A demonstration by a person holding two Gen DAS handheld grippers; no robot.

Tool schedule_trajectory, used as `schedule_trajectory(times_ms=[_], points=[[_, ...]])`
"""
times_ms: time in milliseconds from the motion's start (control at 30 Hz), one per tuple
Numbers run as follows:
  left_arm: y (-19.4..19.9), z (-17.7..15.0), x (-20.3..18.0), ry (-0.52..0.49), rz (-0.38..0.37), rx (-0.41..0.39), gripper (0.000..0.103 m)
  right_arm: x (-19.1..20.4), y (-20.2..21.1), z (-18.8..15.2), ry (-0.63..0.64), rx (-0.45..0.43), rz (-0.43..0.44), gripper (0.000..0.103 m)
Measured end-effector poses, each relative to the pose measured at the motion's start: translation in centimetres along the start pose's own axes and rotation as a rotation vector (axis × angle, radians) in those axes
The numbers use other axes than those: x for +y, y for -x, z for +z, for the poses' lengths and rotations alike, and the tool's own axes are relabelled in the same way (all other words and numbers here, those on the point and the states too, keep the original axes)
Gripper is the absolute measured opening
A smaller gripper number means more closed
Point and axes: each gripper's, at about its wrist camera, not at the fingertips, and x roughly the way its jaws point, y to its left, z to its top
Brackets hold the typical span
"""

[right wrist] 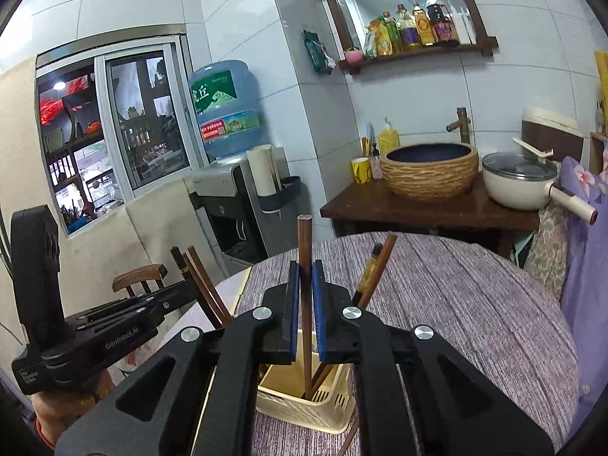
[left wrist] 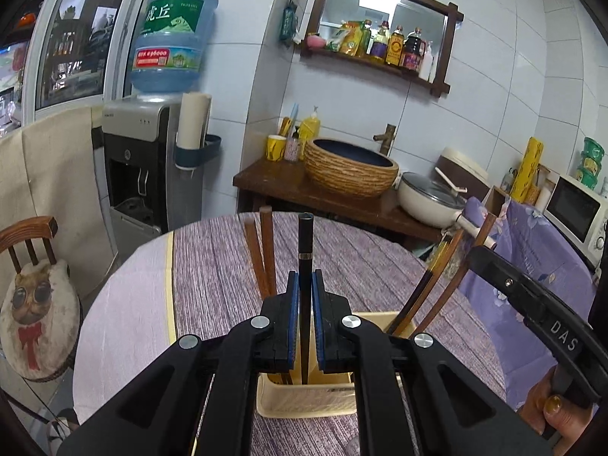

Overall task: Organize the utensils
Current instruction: 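Lower the chopsticks into the cream holder and open both tools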

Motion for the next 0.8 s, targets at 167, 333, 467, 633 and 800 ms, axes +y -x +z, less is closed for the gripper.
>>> schedule_trajectory(times_ms=[167,333,467,633,800], points=[[-0.6,-0.5,0.1,-0.001,0.006,0.018,0.008,-0.6,-0.5,-0.6,-0.018,0.008,-0.018,0.008],[-1.0,-0.9,-0.2,-0.009,0.006,0.028,0.008,-1.0,-0.6,-0.9,-0.034,0.007,-0.003,0.008],[-0.2,-1.2,-0.2,-0.002,-0.007,0.009,0.020,-0.9,0.1,-1.3,-0.004,-0.015,-0.023,0.021],[1.9,-2.3,-0.3,-0.022,0.010,-0.033,0.051,-0.6,2.0,-2.3,0.016,-0.056,-0.042,0.044],[3.3,-4.4,0.6,0.000,0.008,-0.014,0.064,0.3,4.1,-4.0,0.048,-0.057,-0.037,0.046]])
